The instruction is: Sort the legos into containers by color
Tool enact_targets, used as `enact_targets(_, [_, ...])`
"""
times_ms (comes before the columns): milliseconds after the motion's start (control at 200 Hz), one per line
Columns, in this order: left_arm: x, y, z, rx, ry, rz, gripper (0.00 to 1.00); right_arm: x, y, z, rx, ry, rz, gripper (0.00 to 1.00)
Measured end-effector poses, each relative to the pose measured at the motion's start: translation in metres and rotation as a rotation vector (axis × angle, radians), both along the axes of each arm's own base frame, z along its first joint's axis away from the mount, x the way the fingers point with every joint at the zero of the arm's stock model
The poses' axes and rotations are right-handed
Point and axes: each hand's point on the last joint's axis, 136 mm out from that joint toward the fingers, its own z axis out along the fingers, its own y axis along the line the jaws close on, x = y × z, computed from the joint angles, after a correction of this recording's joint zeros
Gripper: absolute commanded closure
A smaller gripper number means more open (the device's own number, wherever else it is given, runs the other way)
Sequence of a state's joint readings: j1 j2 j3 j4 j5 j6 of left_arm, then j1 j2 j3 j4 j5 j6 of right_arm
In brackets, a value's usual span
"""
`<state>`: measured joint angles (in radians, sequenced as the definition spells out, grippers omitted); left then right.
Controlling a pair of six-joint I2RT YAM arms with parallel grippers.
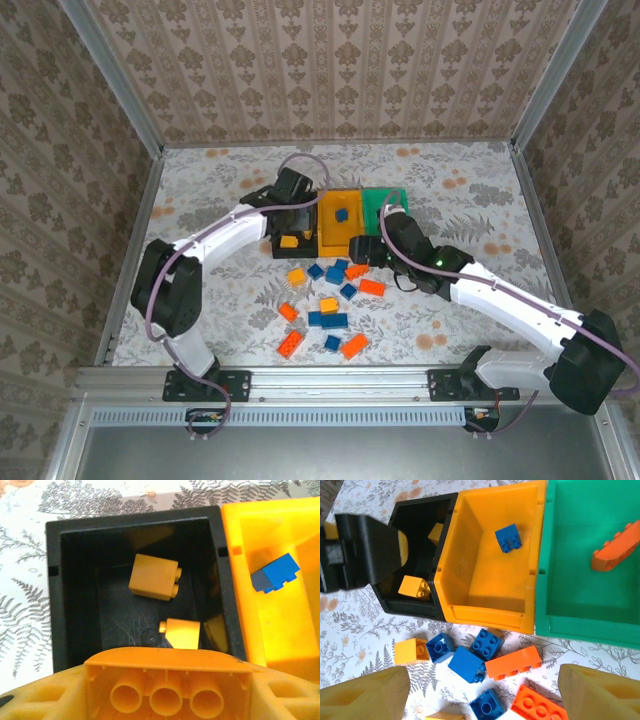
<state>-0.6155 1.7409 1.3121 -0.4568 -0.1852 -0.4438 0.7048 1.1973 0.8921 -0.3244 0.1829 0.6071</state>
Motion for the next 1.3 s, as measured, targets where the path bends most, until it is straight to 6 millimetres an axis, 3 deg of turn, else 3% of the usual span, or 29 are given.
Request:
enact_targets(200, [0.008,-0.004,-0.002,-0.003,0.004,-0.009,0.19,-0.004,-0.004,-0.007,-0.019,0.022,-0.001,0.19])
enact_targets(470, [0.006,-0.007,0.005,-0.022,0.001,-0.022,0.08,-0.005,-0.005,-0.008,-0.023,0.026,-0.001,0.19])
enact_targets(635, [-0.008,-0.009,0.049,-0.093,-0.077,-0.042,0.00,-0.009,-0.007,-0.012,-0.036,0.046,0.003,0.20])
enact_targets(755, [-0.035,-0.016,0.089,-0.169,-0.156,-0.089,0.00,-0.011,-0.007,-0.017,-0.044,0.062,0.008,0.20])
enact_targets(855, [-0.060,-0.020,0.103,-0.213,-0.191,-0.128,0.00,-0.013,-0.005,-0.028,-0.053,0.092,0.022,0.21])
enact_targets(1005, [-0.097,-0.011,0.084,-0.234,-0.165,-0.139,0.00,-0.021,0.004,-0.049,-0.071,0.155,0.067,0.24])
enact_targets(1150, [-0.127,0.020,0.055,-0.225,-0.137,-0.081,0.00,-0.038,0.028,-0.076,-0.107,0.233,0.167,0.25])
enact_targets(1300, [-0.146,0.056,0.048,-0.235,-0.171,0.005,0.00,-0.059,0.061,-0.106,-0.165,0.308,0.282,0.23])
